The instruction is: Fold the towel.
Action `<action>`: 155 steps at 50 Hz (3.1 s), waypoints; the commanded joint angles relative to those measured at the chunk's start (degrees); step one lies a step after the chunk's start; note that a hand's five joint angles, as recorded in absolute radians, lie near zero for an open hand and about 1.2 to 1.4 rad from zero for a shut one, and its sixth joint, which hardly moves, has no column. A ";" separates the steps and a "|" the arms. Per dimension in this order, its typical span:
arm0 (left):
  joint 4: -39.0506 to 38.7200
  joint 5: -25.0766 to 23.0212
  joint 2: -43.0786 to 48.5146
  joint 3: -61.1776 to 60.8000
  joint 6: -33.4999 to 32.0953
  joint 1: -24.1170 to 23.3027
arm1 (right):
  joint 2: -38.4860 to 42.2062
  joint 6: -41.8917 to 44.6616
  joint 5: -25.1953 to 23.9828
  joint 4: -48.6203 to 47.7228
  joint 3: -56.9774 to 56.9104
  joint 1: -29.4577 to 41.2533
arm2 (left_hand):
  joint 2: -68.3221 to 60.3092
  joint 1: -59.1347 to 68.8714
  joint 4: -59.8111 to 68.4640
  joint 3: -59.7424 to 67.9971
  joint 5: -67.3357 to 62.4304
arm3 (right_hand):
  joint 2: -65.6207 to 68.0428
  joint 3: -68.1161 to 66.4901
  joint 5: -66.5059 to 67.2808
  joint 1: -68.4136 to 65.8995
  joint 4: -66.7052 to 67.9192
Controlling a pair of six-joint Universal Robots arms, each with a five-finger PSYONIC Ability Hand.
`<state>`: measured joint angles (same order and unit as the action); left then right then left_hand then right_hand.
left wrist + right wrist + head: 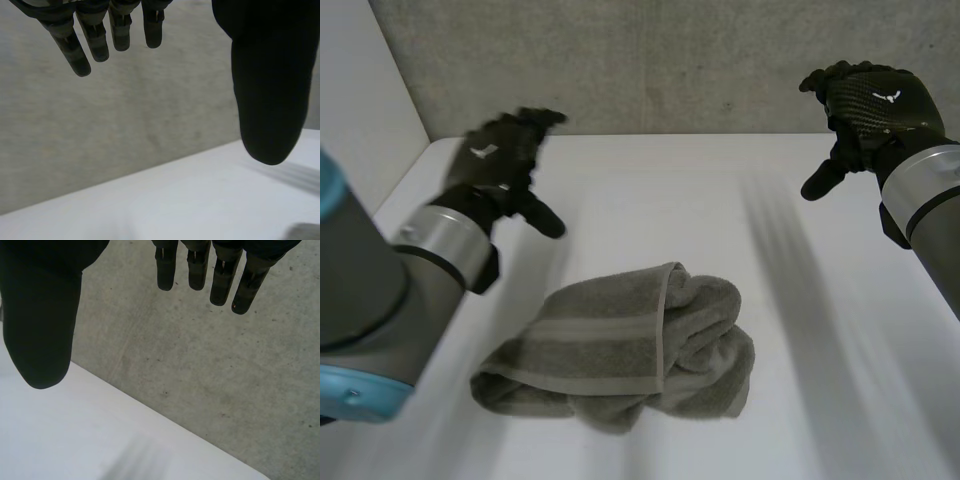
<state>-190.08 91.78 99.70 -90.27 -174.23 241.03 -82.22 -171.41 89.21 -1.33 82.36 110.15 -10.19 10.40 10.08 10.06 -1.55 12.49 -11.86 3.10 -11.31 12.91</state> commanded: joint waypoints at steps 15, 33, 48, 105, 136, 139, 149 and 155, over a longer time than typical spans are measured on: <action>16.67 7.10 26.60 18.38 -0.05 -16.83 | 11.46 4.59 -1.50 5.20 0.43 -1.52 | -7.93 7.72 8.04 8.06 -6.57 | -2.49 1.86 -3.10 1.31 -2.91; 17.55 14.57 19.59 19.00 -2.50 -16.83 | 28.50 -14.72 -22.22 4.85 -1.85 1.98 | -61.92 61.72 62.04 62.06 -60.57 | 16.40 -17.03 15.79 -17.58 15.98; 15.62 14.22 16.14 24.79 -17.02 -10.50 | 25.28 -19.50 -14.71 3.71 -19.07 5.07 | -69.81 69.60 69.92 69.94 -68.45 | 67.51 -68.14 66.90 -68.69 67.09; 12.98 4.37 3.83 2.64 -22.57 -3.91 | 15.06 7.58 -11.15 13.45 -5.36 1.39 | -16.51 16.31 16.63 16.65 -15.16 | 5.84 -6.47 5.23 -7.01 5.42; 12.01 13.16 17.10 2.20 -19.65 0.48 | 36.94 13.10 -17.32 23.47 -24.61 0.41 | -20.37 20.17 20.49 20.51 -19.02 | 16.59 -17.22 15.98 -17.77 16.17; 11.31 13.08 18.16 2.20 -20.70 1.63 | 38.35 15.04 -14.78 23.57 -25.50 0.41 | -23.54 23.34 23.66 23.68 -22.19 | 19.28 -19.91 18.67 -20.46 18.86; 7.19 12.72 18.78 5.00 -25.35 3.65 | 39.50 20.40 -9.32 22.69 -27.94 0.68 | -69.81 69.60 69.92 69.94 -68.45 | 67.48 -68.11 66.87 -68.66 67.06; 4.55 12.37 18.69 18.33 -33.78 3.83 | 36.00 18.93 -4.24 17.09 -42.24 1.64 | -69.81 69.60 69.92 69.94 -68.45 | 67.51 -68.14 66.90 -68.69 67.09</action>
<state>-182.79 104.48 118.57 -84.56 -199.94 244.65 -42.88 -151.37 80.16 21.07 53.32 110.92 -65.12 64.07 64.98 64.90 -54.59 66.82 -67.45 55.29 -55.33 67.83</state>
